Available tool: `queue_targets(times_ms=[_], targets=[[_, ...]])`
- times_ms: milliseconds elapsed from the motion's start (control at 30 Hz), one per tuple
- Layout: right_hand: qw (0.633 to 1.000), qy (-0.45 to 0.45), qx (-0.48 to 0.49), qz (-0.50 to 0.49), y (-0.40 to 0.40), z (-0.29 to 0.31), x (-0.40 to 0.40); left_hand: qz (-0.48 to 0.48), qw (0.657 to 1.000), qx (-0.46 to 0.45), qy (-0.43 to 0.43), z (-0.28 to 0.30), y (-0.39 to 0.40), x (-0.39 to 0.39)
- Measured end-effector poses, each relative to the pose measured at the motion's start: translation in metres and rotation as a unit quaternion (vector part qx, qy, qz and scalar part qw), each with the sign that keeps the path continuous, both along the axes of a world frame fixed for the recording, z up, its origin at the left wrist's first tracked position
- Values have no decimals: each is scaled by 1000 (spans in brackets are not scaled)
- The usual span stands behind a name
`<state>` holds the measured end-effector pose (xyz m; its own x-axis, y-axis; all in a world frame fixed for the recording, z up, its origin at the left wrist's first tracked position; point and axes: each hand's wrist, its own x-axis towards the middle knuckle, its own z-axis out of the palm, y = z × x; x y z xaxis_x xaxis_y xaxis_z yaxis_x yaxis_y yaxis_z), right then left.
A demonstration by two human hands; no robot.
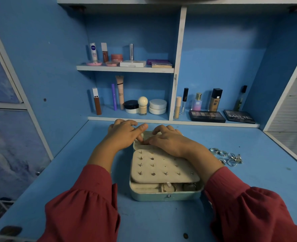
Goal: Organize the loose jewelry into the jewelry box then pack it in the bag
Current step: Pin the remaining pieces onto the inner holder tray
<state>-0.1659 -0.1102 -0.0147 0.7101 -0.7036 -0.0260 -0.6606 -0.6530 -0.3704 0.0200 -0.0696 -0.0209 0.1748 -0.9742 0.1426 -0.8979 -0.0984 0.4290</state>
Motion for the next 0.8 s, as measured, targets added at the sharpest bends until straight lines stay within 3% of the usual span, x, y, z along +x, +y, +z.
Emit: queue_targets(times_ms=[367,500,600,733,800], targets=[[1000,11,22,-3,-1,-2,-1,7,1000,14,10,-3,-1,3],[997,-28,62,-30,-1,2,-5,5,1000,-4,17,2,0,0],[1000,-25,-4,-5,-11,-1,-11,-6,999,-31,35,3,1,-3],[982,-155,38,-103,-22,0,-25,-69,994,-30,83,3,3,-11],[987,-120,30,-99,-25,-1,-29,-92,994,4,62,2,3,-17]])
